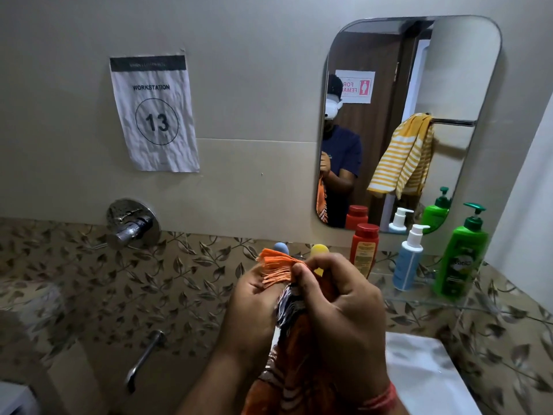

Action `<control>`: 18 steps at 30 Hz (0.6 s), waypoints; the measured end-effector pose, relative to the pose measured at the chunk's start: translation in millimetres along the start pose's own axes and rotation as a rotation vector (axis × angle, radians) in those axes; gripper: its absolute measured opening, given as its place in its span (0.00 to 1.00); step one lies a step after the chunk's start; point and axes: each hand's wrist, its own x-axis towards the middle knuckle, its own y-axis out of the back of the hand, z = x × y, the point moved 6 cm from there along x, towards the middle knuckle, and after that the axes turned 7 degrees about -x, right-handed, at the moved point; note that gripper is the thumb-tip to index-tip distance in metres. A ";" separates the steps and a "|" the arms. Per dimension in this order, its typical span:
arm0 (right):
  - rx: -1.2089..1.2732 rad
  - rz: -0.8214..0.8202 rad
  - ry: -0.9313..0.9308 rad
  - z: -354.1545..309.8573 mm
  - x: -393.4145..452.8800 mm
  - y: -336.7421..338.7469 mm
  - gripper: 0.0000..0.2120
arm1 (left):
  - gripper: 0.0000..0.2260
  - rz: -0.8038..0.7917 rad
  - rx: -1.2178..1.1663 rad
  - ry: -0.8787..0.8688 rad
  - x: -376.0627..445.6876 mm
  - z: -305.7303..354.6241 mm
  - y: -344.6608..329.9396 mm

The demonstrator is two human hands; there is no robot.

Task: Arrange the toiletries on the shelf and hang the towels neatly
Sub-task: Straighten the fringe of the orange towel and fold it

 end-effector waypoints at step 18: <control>-0.115 -0.003 0.103 -0.4 -7.0 -6.5 0.03 | 0.10 0.000 0.084 -0.007 -4.8 -0.1 6.4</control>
